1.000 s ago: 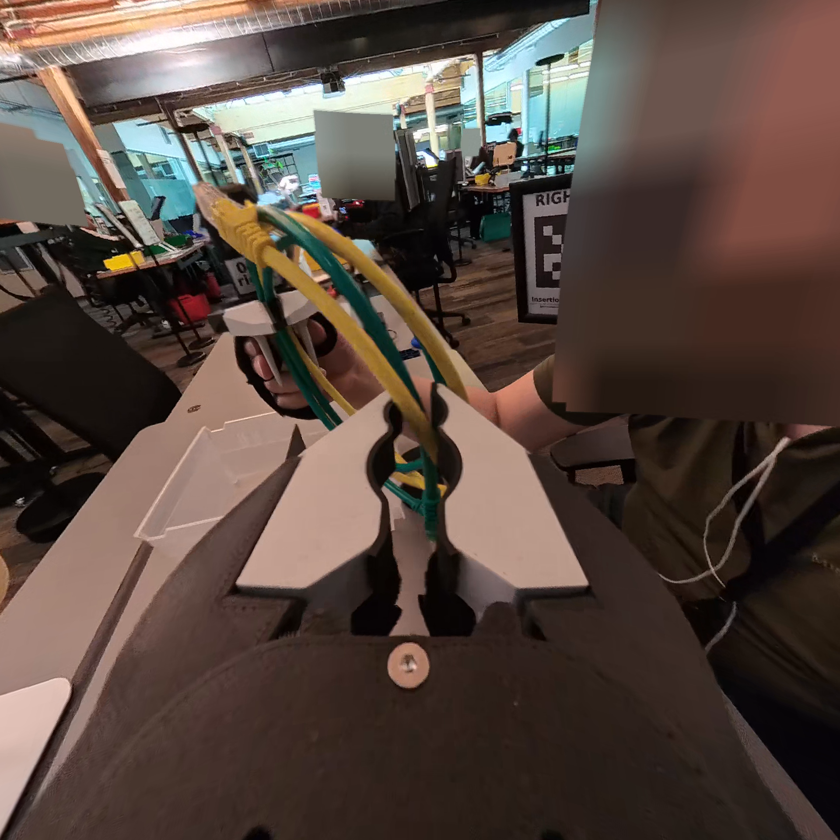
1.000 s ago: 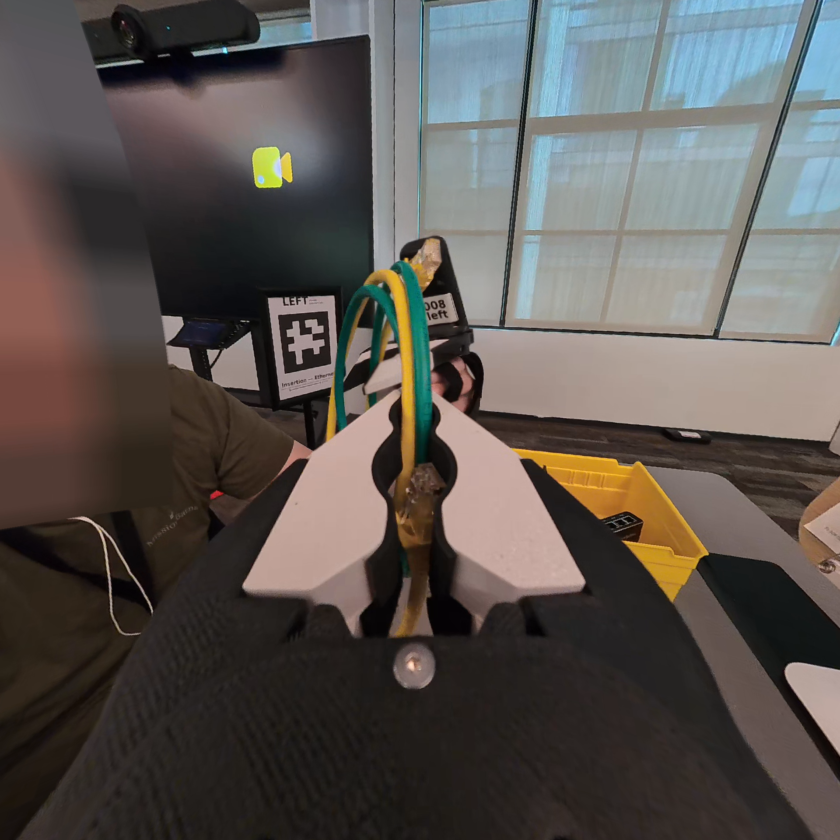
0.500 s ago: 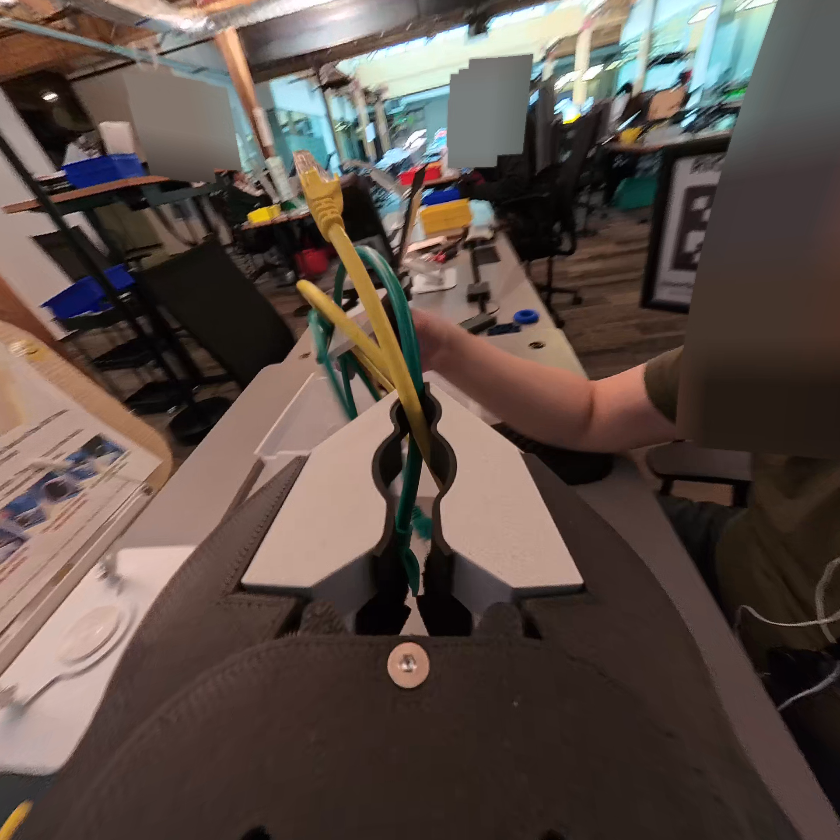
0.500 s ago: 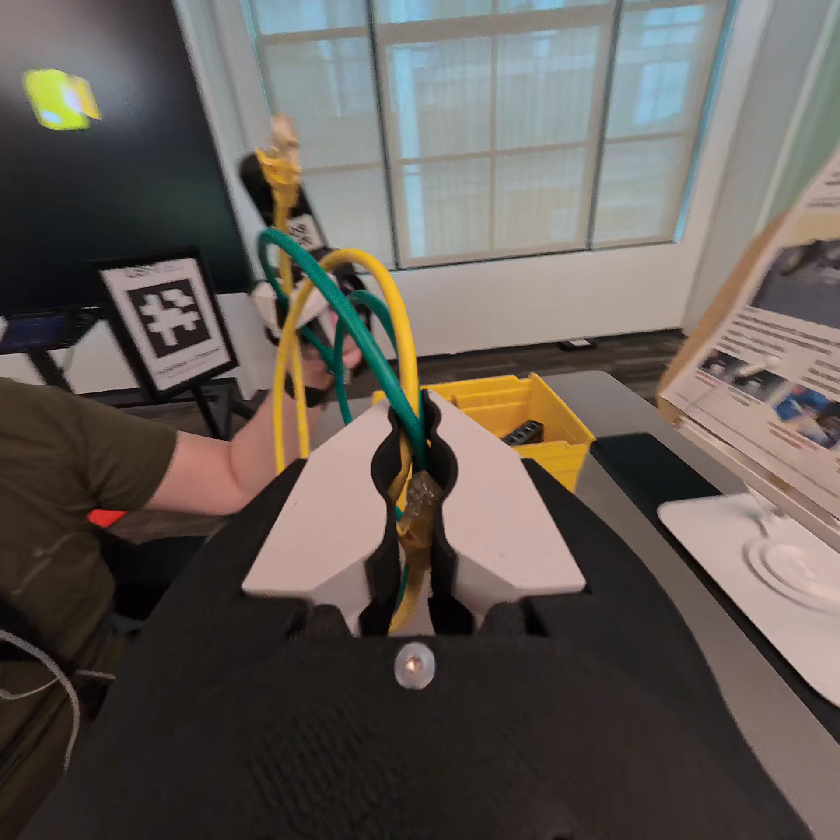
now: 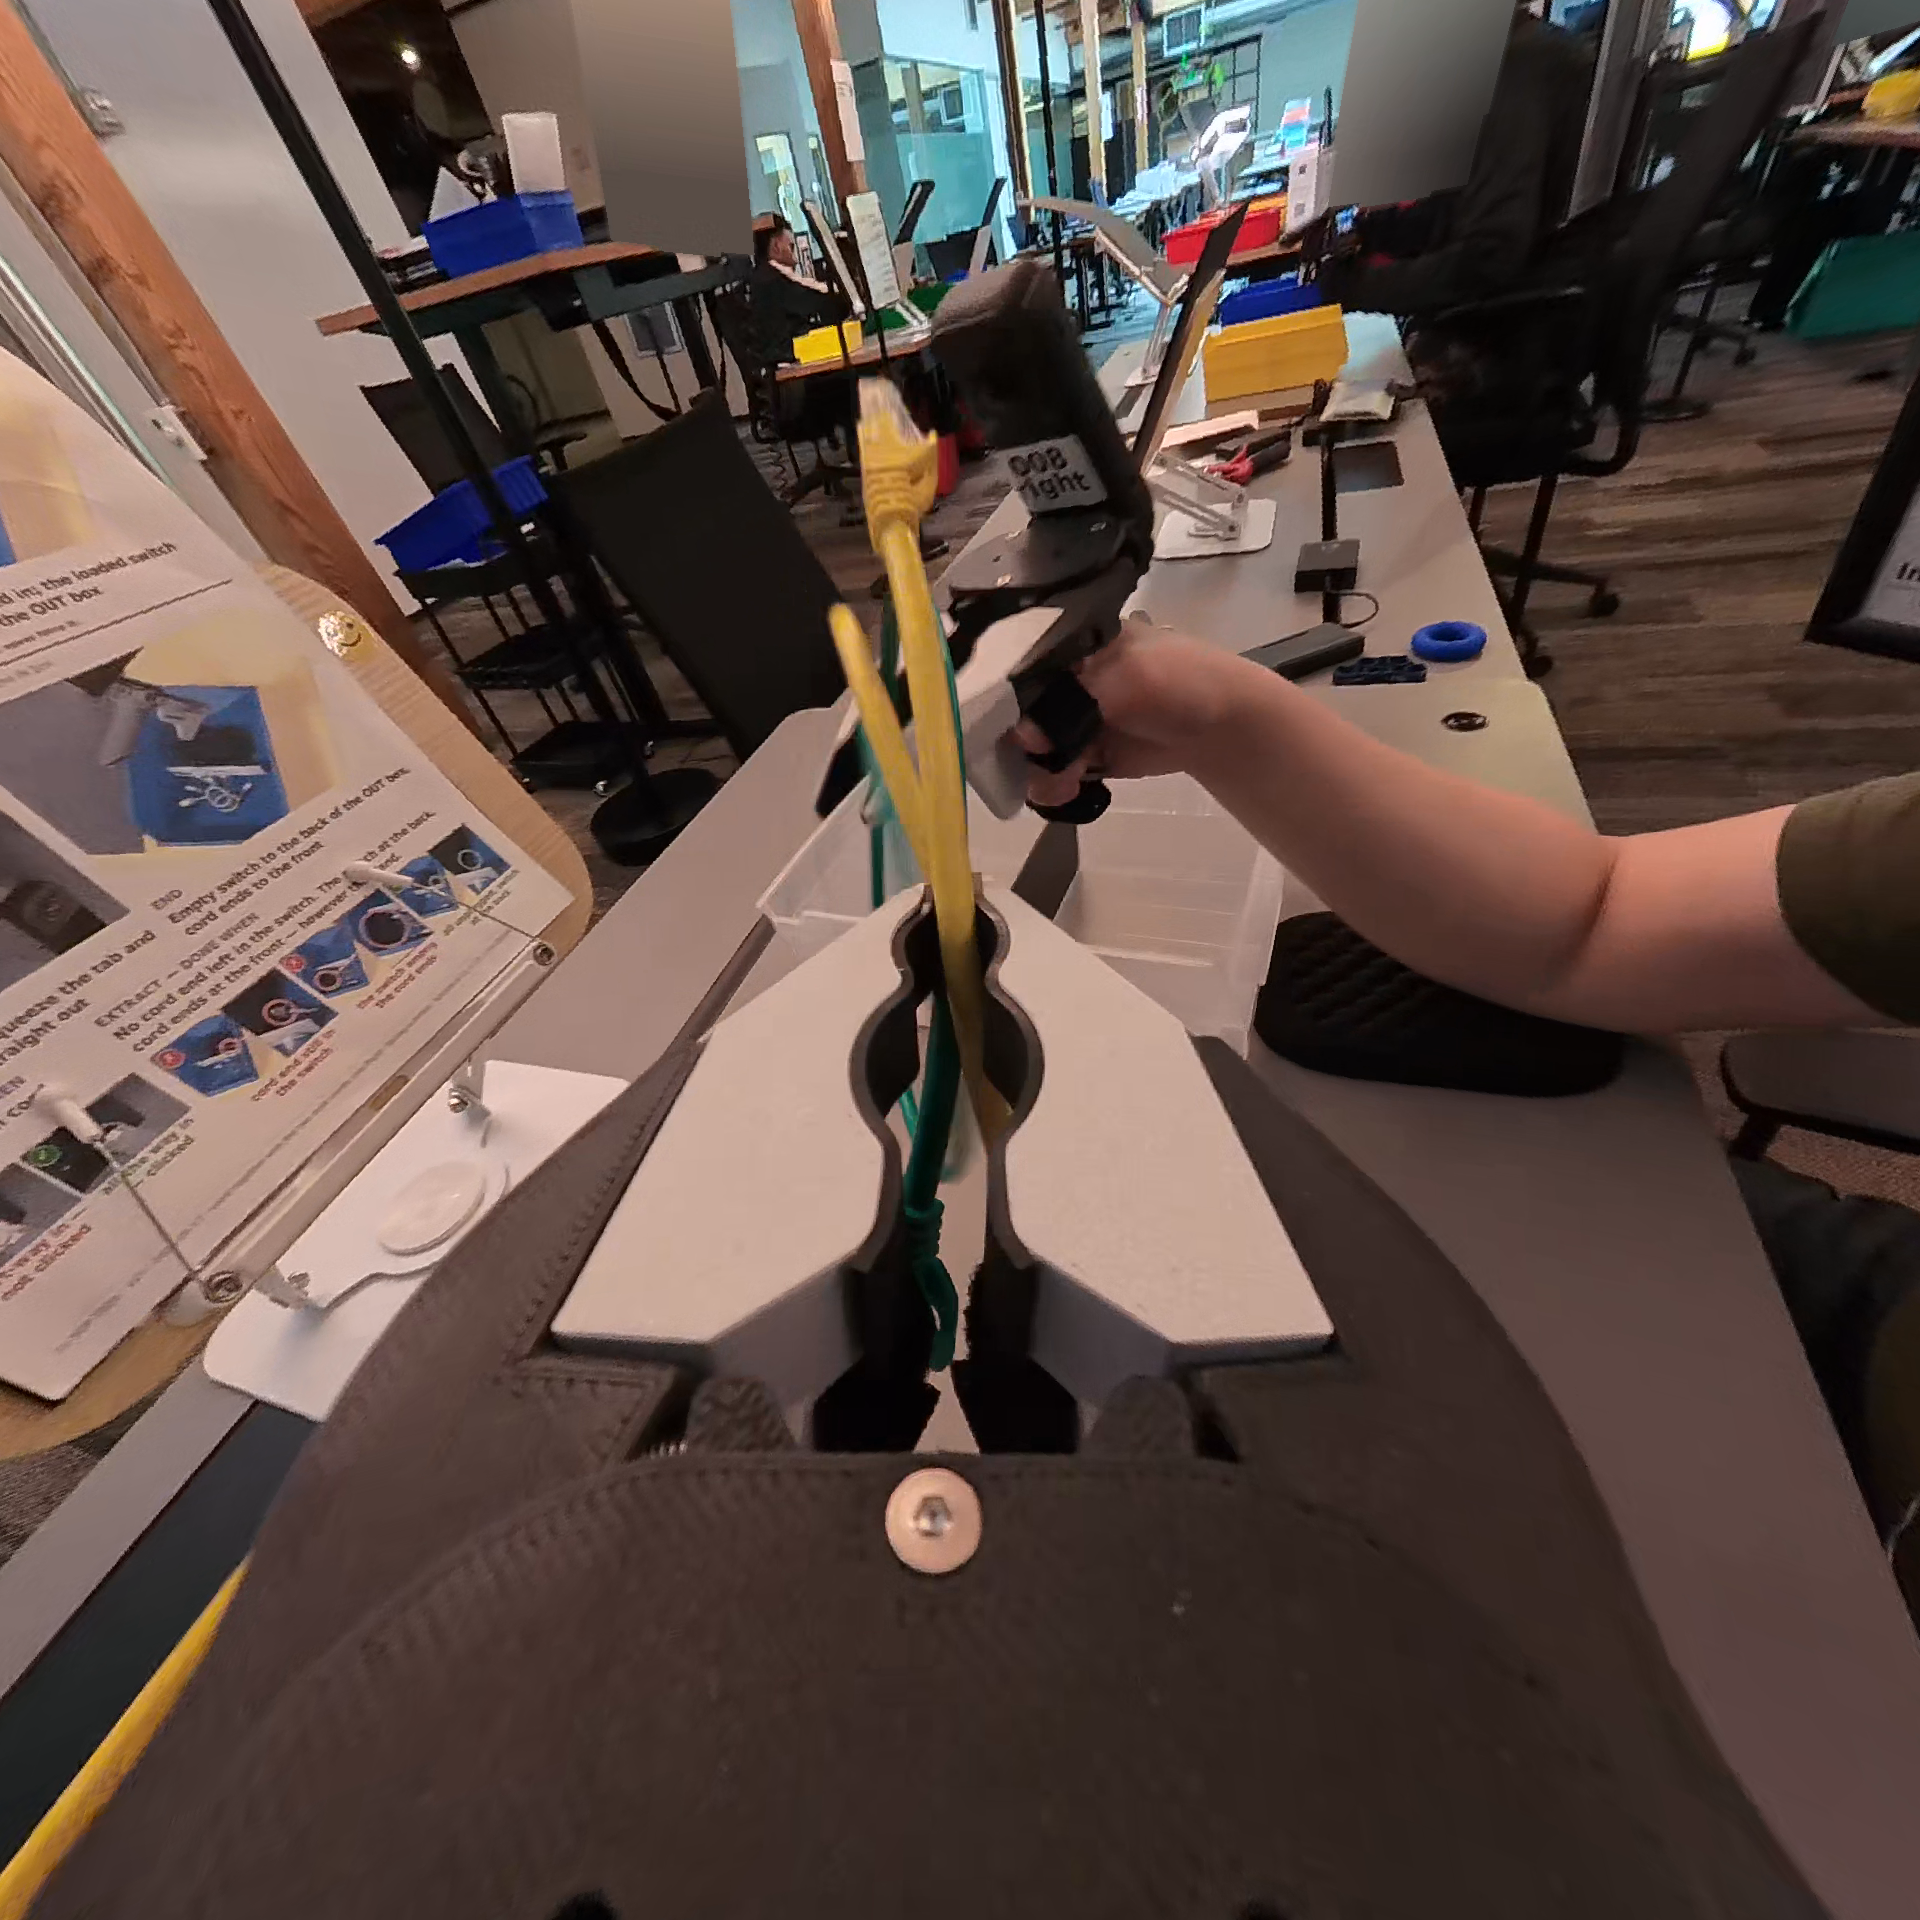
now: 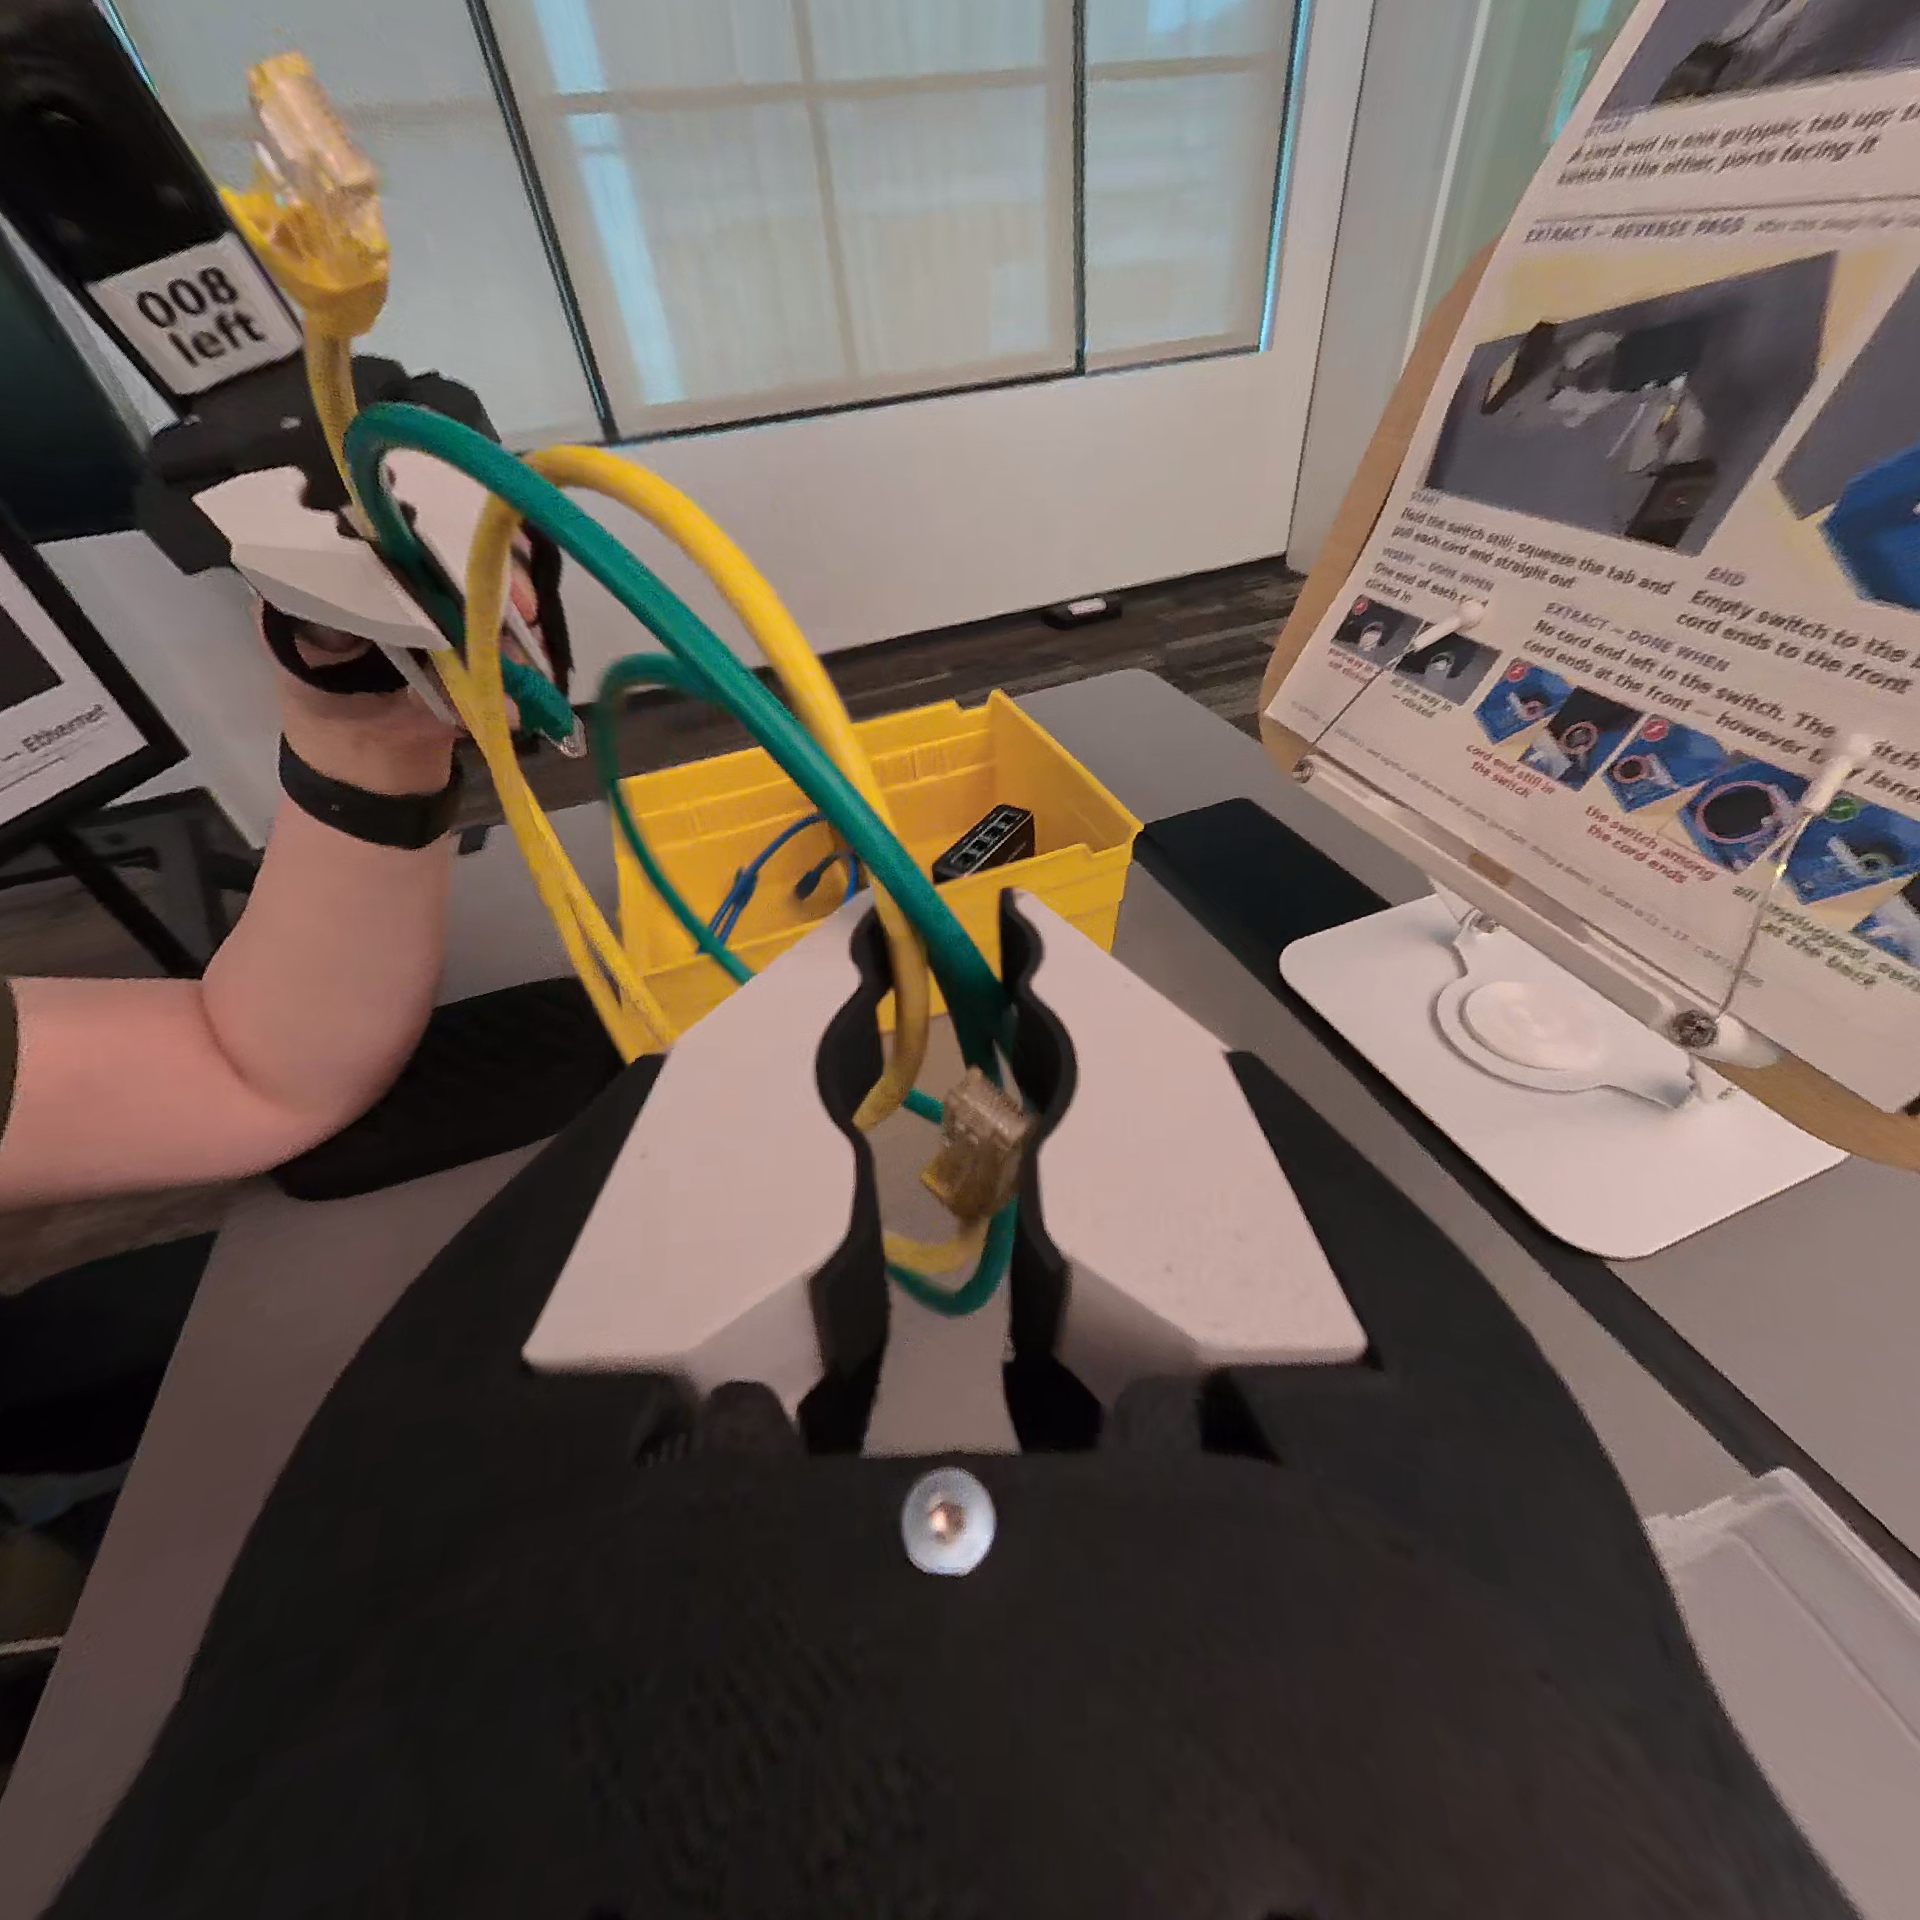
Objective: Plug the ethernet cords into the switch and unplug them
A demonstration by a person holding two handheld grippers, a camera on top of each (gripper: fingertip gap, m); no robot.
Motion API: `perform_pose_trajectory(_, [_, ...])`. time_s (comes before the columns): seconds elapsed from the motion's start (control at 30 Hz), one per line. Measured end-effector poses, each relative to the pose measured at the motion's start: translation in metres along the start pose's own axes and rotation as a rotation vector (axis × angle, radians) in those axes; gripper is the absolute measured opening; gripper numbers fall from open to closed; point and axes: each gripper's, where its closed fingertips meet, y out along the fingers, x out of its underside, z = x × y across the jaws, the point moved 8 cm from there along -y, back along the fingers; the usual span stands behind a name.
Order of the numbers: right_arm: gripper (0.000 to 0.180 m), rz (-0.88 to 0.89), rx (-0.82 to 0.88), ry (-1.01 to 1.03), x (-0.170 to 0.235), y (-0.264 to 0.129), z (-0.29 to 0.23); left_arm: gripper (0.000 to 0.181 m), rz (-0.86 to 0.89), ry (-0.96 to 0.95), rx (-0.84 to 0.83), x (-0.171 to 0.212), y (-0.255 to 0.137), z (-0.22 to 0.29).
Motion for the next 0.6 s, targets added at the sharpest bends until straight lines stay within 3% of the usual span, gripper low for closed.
perform_pose_trajectory(0.17, [0.038, -0.107, 0.043, 0.0, 0.008, -0.003, 0.007, 0.003, -0.001, -0.069, -0.016, 0.003, 0.008, -0.004])
perform_pose_trajectory(0.4, [0.047, -0.004, 0.171, -0.064, -0.015, -0.024, 0.0, 0.003, 0.012, -0.241, -0.026, 0.015, 0.015, -0.027])
perform_pose_trajectory(0.6, [0.045, -0.163, -0.157, -0.268, -0.011, -0.001, -0.068, 0.003, 0.002, -0.232, -0.025, 0.018, 0.021, -0.028])
